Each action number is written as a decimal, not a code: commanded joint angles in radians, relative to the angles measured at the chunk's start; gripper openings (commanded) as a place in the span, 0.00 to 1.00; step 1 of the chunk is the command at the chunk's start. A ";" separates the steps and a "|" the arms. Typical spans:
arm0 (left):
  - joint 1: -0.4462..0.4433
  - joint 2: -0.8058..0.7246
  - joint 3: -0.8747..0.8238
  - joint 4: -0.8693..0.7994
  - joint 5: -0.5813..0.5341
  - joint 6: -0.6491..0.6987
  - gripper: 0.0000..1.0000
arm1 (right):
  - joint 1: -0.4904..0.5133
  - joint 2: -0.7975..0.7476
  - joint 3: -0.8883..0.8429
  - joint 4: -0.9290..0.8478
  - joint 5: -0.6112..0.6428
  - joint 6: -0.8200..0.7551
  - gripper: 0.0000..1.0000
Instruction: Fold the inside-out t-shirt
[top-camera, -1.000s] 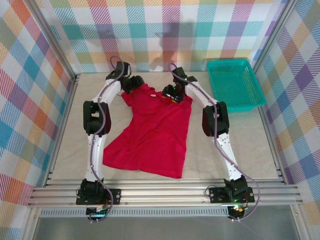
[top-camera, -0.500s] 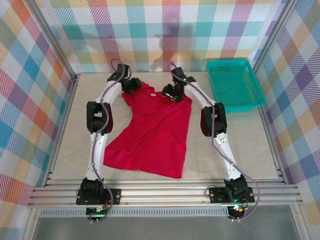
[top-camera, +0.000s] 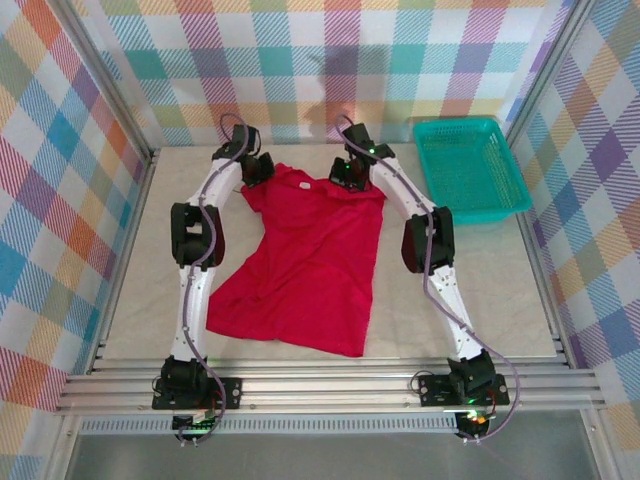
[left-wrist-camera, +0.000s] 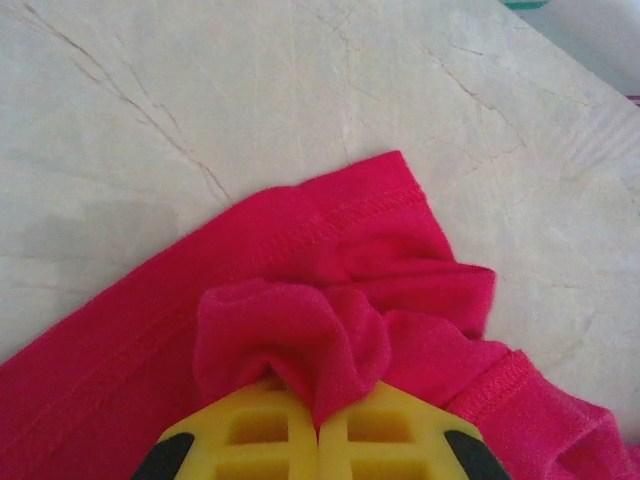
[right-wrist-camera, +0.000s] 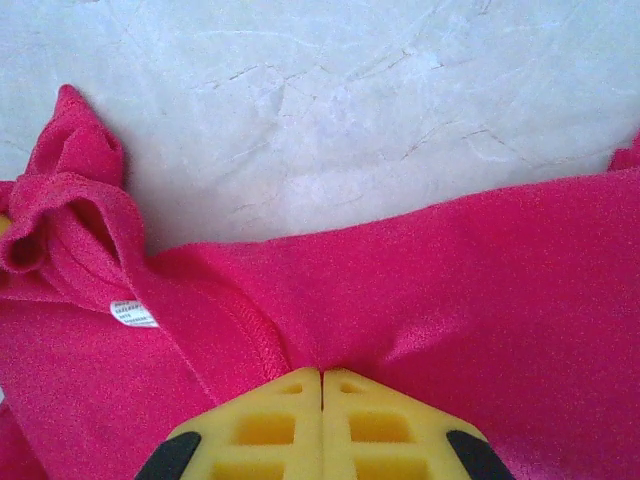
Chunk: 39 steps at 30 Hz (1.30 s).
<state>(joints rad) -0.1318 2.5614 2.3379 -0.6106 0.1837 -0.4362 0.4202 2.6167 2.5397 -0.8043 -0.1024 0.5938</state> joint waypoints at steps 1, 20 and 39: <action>0.013 -0.182 0.034 -0.067 -0.056 0.057 0.00 | -0.005 -0.147 0.028 -0.054 0.048 -0.078 0.00; -0.091 -0.825 -0.662 0.140 -0.115 0.099 0.00 | 0.002 -0.607 -0.306 -0.004 -0.092 -0.187 0.00; -0.158 -0.908 -1.165 0.264 -0.133 -0.032 0.54 | 0.034 -0.814 -1.223 0.346 -0.054 -0.118 0.00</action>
<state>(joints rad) -0.2958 1.6867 1.1355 -0.2893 0.0357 -0.4736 0.4469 1.8420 1.3052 -0.5034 -0.1436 0.4637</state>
